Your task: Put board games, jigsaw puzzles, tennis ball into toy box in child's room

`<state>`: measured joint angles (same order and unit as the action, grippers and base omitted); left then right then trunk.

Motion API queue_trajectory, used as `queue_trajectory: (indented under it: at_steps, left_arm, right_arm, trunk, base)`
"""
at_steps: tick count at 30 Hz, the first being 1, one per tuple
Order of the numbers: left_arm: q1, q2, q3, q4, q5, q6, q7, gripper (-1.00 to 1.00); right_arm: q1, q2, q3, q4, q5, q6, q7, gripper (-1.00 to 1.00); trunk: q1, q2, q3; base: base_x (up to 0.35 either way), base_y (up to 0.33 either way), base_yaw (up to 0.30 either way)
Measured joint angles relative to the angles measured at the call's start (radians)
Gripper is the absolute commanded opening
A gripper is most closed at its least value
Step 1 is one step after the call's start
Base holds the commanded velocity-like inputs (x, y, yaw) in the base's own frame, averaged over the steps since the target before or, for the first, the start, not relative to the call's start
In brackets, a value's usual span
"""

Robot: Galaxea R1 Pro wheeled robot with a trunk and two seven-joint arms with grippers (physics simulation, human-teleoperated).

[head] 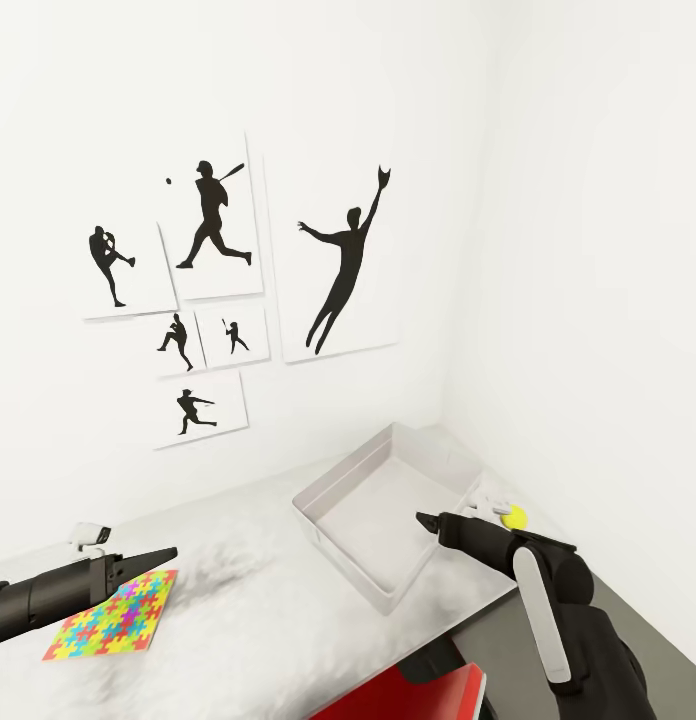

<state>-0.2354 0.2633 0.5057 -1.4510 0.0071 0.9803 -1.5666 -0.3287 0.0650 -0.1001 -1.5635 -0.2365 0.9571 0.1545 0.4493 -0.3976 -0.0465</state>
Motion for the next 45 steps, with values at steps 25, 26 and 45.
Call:
queue_trajectory:
  at_steps: [25, 26, 45]
  left_arm:
    - [-0.261, -0.121, -0.123, 0.112, -0.034, 0.056, 0.23, 1.0]
    - [-0.282, -0.123, -0.134, 0.126, -0.035, 0.056, 0.243, 1.0]
    - [-0.715, -0.267, -0.223, 0.737, -0.074, 0.045, 0.711, 1.0]
  right_arm:
    - [-0.006, 0.003, 0.0, -0.007, 0.001, 0.028, -0.005, 1.0]
    - [-0.007, 0.004, 0.0, -0.006, 0.001, 0.033, -0.005, 1.0]
    - [-0.19, 0.017, 0.0, 0.057, 0.008, 0.074, -0.053, 1.0]
  trunk:
    - [0.0, 0.0, 0.0]
    - [0.0, 0.0, 0.0]
    - [0.0, 0.0, 0.0]
  base:
    - [0.0, 0.0, 0.0]
    - [0.0, 0.0, 0.0]
    - [0.0, 0.0, 0.0]
